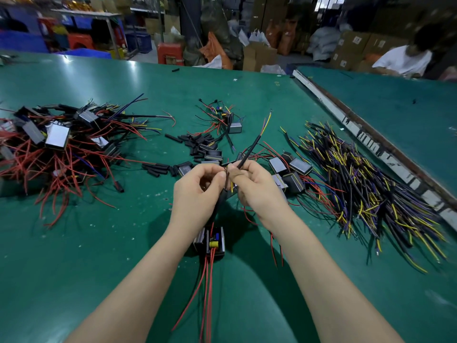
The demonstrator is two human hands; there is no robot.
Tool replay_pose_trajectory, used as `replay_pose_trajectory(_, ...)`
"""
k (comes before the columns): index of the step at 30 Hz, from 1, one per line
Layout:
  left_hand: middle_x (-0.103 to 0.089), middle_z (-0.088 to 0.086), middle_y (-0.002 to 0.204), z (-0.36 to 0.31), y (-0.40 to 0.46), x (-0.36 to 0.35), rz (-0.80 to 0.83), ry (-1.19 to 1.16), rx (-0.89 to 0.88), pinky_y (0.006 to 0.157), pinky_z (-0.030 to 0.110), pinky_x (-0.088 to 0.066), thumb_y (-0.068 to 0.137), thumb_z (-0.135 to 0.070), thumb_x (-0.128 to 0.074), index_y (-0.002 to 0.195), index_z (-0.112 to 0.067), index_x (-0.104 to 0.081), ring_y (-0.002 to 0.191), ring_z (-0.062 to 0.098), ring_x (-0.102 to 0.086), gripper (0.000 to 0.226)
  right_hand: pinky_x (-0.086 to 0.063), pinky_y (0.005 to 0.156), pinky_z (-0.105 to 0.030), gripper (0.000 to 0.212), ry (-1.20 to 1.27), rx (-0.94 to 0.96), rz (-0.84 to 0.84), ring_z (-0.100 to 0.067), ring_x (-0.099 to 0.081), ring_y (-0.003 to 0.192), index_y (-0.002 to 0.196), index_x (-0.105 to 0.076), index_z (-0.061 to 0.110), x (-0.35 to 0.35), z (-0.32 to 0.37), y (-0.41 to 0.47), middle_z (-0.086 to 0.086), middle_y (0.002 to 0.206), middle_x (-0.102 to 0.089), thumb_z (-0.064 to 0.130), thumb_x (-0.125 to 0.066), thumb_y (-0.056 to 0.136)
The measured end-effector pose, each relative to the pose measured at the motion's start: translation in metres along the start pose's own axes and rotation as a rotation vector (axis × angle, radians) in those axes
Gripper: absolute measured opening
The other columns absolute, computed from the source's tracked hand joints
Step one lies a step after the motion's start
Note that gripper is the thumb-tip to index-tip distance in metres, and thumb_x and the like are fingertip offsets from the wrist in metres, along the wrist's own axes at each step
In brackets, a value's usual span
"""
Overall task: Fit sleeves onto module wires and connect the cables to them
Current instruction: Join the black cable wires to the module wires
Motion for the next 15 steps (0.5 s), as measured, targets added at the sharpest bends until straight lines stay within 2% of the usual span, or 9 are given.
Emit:
replay_pose_trajectory(7,-0.067,-0.015,0.076,-0.0014,0.0001,0.0004,0.041,0.144,-0.059,0.066,0.017,-0.047,0.088,-0.013,-0.064,0.083,-0.037,-0.063,0.062,0.001,-0.054,0.025,-0.024,0.035,-0.013,0.01,-0.026,-0.04,-0.033,0.0,-0.031,0.033,0.089,-0.051,0.014,0.0035,0.0012,0.0002,0.01,0.047,-0.056,0.008,-0.051,0.097)
replay_pose_trajectory(12,-0.07,-0.006,0.089,-0.0044,-0.0008,0.0006,0.029,0.231,-0.129,0.079,0.023,-0.049,0.089,-0.014,-0.063,0.098,-0.018,-0.073,0.083,0.008,-0.063,0.013,-0.022,0.034,-0.016,0.011,-0.023,-0.075,0.001,-0.004,-0.028,0.033,0.088,-0.05,0.015,0.0041,0.001,0.0008,0.006,0.049,-0.056,0.011,-0.051,0.098)
replay_pose_trajectory(15,-0.07,-0.006,0.086,-0.0064,-0.0009,0.0021,-0.016,0.255,-0.141,0.078,0.027,-0.049,0.089,-0.015,-0.064,0.093,-0.017,-0.074,0.08,0.007,-0.061,0.012,-0.021,0.035,-0.016,0.011,-0.039,-0.085,0.021,-0.005,-0.029,0.033,0.088,-0.049,0.016,0.0034,0.001,0.0007,0.007,0.049,-0.056,0.012,-0.05,0.098)
Point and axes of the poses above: each hand's wrist, its own y-axis towards the middle knuckle, its own x-axis out of the back of the hand, z = x × y, the point moved 4 cm from there along y, towards the middle knuckle
